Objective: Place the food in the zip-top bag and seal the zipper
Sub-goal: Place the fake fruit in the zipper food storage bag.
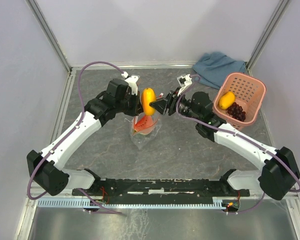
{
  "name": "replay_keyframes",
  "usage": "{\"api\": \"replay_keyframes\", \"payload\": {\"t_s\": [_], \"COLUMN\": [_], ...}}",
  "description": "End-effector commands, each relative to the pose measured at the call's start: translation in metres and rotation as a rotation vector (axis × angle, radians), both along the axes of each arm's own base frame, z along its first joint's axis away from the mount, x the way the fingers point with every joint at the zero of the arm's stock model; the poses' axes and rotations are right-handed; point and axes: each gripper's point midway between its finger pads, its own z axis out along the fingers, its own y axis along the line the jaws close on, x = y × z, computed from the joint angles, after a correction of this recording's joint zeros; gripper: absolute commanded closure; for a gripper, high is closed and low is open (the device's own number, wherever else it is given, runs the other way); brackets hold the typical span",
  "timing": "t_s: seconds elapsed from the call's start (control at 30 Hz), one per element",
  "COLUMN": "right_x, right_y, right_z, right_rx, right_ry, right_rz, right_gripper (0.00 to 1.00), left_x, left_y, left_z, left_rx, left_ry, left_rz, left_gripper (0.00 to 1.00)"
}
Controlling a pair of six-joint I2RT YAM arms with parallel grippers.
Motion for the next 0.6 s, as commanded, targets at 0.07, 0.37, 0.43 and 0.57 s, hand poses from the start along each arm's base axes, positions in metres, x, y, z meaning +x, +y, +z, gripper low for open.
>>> {"api": "replay_keyframes", "payload": {"t_s": [0.07,0.37,0.43,0.57], "right_x": [0.014,0.010,0.007,0.002], "right_y": [-0.001,0.002,-0.003,-0.012], "right_z": [-0.022,-0.049,-0.042,-0.026], "right_rx": [-0.040,-0.116,-0.137,-0.220], "right_ry": [-0.146,-0.094,-0.098,-0.083], "right_rz": [-0.033,0.003,-0.003,-0.001], "right_gripper": [0.62,0.57,0.56,0.52], "left_x": [0.006,0.006,0.007,0.008], "left_y": [-0.005,-0.007,-0.006,-0.006], "left_z": [0.031,0.026,0.025,0.023], "left_rx": [-0.045,-0.041,-0.038,-0.034], "left_ry": [-0.110,-0.094,-0.093,-0.092], "left_rz": [-0.049,-0.048,-0.044,-0.041], "left_gripper": [0.97,0.97,0.97,0.97]}}
